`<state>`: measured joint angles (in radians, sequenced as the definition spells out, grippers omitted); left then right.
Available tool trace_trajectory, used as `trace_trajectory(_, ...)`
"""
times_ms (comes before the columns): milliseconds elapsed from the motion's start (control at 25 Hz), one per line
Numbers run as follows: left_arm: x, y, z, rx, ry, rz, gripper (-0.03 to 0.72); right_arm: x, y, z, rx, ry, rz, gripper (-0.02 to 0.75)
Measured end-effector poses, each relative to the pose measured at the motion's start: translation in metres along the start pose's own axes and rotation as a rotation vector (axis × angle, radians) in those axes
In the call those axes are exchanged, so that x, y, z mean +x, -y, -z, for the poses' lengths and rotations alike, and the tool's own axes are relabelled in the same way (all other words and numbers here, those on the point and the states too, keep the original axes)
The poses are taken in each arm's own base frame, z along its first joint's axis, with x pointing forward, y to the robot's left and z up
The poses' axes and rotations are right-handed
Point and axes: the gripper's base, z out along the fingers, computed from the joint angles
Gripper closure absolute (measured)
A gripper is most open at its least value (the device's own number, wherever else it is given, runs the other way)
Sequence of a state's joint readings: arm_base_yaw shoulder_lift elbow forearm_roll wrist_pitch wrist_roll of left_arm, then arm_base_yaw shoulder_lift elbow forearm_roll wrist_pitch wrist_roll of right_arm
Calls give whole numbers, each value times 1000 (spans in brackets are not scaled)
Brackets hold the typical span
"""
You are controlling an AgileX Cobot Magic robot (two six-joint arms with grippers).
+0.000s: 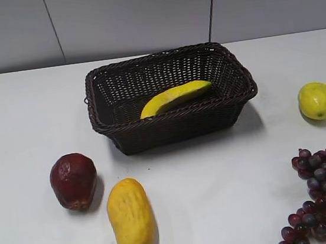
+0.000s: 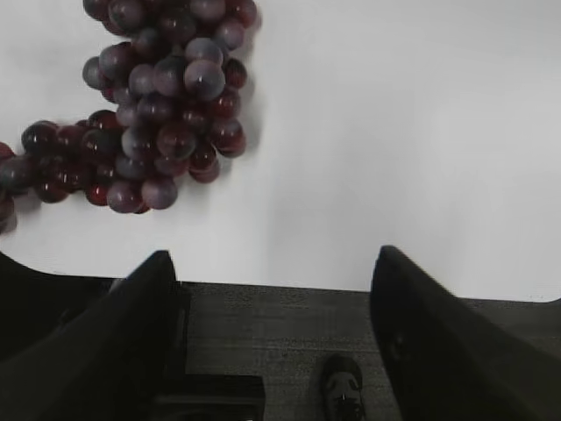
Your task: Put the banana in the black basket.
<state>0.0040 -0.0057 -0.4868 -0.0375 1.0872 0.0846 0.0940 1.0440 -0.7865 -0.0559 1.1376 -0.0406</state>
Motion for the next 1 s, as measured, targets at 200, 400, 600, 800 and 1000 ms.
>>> trace_trajectory(200, 0, 0, 0, 0, 0, 0, 111, 37, -2, 4, 1, 63, -4, 216)
trace_trajectory(400, 0, 0, 0, 0, 0, 0, 111, 75, -5, 3, 5, 142, -9, 216)
trace_trajectory(600, 0, 0, 0, 0, 0, 0, 111, 98, -6, 19, 13, 301, -17, 217)
trace_trajectory(800, 0, 0, 0, 0, 0, 0, 111, 117, -6, 32, 22, 443, -24, 217)
trace_trajectory(1000, 0, 0, 0, 0, 0, 0, 111, 135, -7, 40, 30, 570, -30, 217)
